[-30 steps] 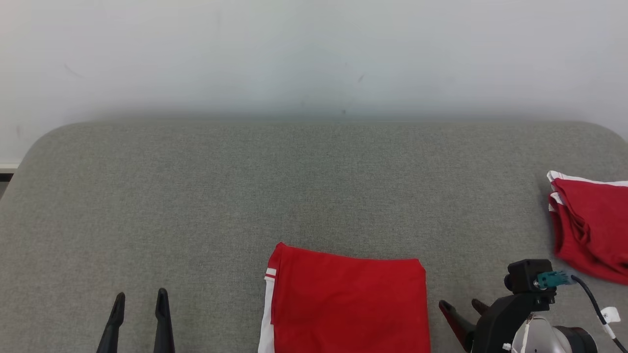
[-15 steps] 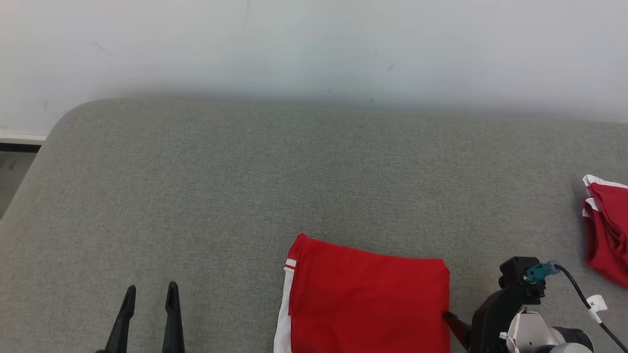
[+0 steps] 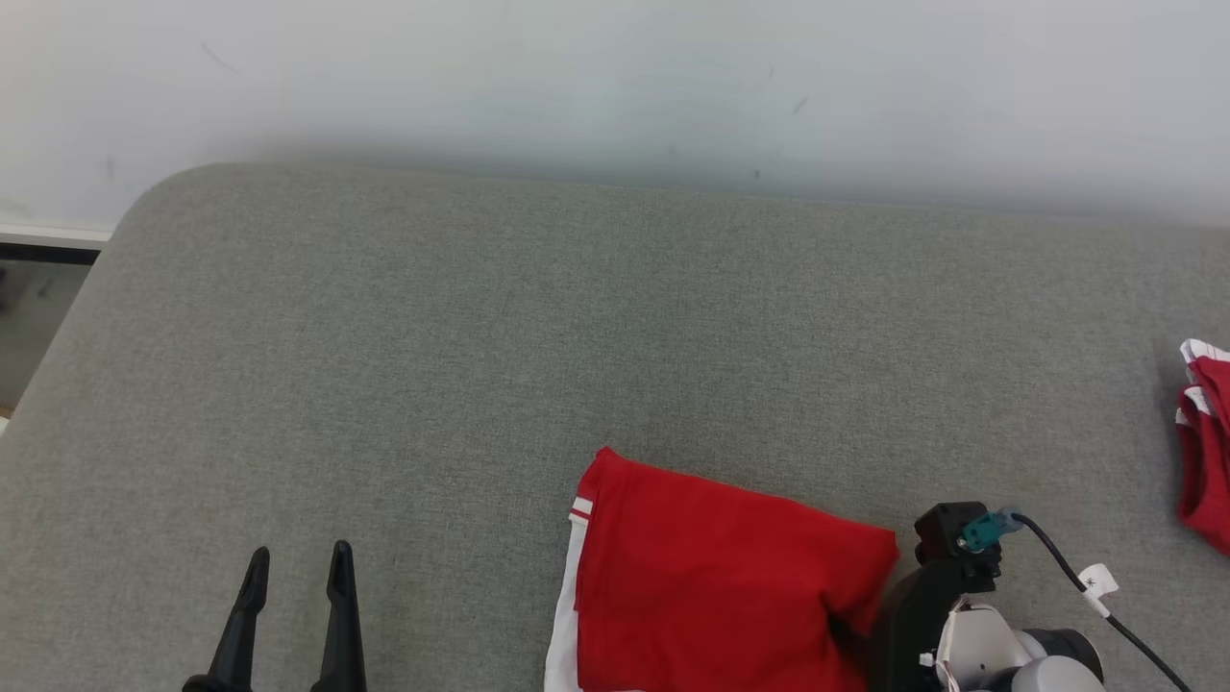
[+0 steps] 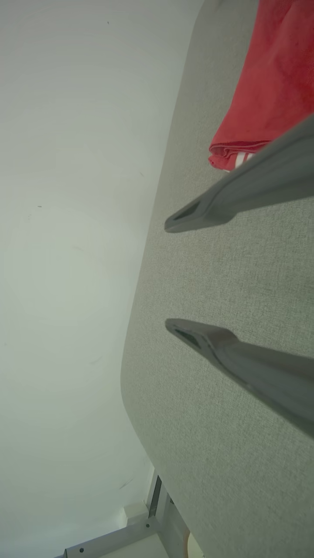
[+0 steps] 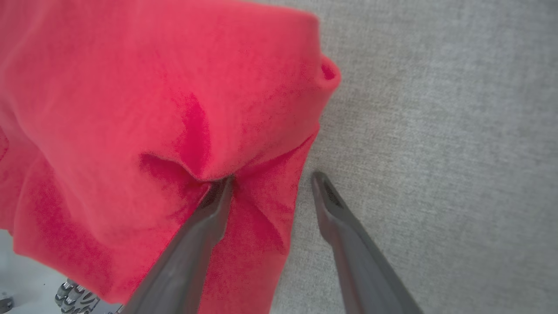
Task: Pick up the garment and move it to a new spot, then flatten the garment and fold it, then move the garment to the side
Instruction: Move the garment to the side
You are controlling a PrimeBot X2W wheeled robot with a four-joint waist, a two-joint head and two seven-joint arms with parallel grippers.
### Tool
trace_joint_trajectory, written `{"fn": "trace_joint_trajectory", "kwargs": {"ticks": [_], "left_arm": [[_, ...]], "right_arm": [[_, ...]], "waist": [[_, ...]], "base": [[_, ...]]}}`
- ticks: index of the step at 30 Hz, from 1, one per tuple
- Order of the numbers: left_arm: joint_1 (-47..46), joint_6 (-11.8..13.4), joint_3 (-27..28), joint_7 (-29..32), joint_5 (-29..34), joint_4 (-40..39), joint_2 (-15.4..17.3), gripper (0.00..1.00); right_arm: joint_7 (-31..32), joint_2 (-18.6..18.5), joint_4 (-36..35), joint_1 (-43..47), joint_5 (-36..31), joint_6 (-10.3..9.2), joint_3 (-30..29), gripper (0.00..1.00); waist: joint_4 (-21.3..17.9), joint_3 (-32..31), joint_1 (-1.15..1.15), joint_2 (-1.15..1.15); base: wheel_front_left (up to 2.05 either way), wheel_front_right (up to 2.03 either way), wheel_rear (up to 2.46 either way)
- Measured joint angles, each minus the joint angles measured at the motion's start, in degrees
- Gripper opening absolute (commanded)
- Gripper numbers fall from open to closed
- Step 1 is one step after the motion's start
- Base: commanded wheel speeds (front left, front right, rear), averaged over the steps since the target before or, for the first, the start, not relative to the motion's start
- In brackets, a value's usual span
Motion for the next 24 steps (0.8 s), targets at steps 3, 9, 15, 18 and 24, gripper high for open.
{"fn": "trace_joint_trajectory", "kwargs": {"ticks": [3, 9, 15, 18, 24], "left_arm": [[-0.16, 0.0, 0.07, 0.0, -0.01, -0.13, -0.04, 1.0], [-1.31, 0.0, 0.32, 0.0, -0.05, -1.58, -0.18, 1.0], [-3.4, 0.0, 0.19, 0.0, -0.04, -2.44, -0.26, 1.0], [-4.76, 0.0, -0.29, -0.01, -0.05, -2.72, -0.33, 1.0], [-6.64, 0.0, -1.35, -0.01, -0.13, -2.66, -0.44, 1.0]], "right_arm": [[-1.47, 0.1, 0.05, -0.73, -0.13, 0.01, 1.43, 0.0], [-2.57, 0.56, -1.2, -4.72, -5.38, 0.09, 0.57, 0.0], [4.01, -1.86, -3.26, -15.14, -10.55, 0.1, -1.87, 0.0], [8.35, -5.38, -4.74, -20.06, -11.43, 0.09, -4.24, 0.0], [15.35, -9.33, -7.97, -24.59, -11.54, 0.09, -8.09, 0.0]], "waist": [[-0.31, 0.21, 0.0, 0.0], [-1.87, 0.82, 0.01, 0.01], [-4.61, 2.23, 0.01, 0.0], [-6.12, 3.41, 0.01, 0.01], [-8.55, 6.01, 0.01, 0.01]], "base": [[0.0, 0.0, 0.0], [0.0, 0.0, 0.0], [0.0, 0.0, 0.0], [0.0, 0.0, 0.0], [0.0, 0.0, 0.0]]}}
